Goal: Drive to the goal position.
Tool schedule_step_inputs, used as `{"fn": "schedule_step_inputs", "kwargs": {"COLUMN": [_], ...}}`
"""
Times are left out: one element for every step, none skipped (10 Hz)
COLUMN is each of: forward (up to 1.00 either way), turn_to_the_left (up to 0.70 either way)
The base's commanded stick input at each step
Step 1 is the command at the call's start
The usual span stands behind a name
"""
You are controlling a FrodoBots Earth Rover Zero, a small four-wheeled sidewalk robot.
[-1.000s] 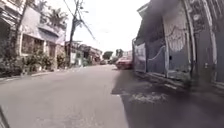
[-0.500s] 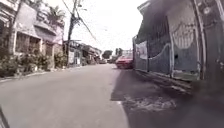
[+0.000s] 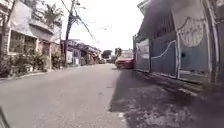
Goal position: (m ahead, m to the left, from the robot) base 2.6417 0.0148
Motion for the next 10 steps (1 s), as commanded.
{"fn": "schedule_step_inputs", "kwargs": {"forward": [0.70, 0.70, 0.70, 0.70, 0.70, 0.70, 0.70, 0.70, 0.70, 0.70], "turn_to_the_left": [0.00, 0.02, 0.02, 0.02, 0.02, 0.02, 0.02, 0.02, 0.02, 0.02]}}
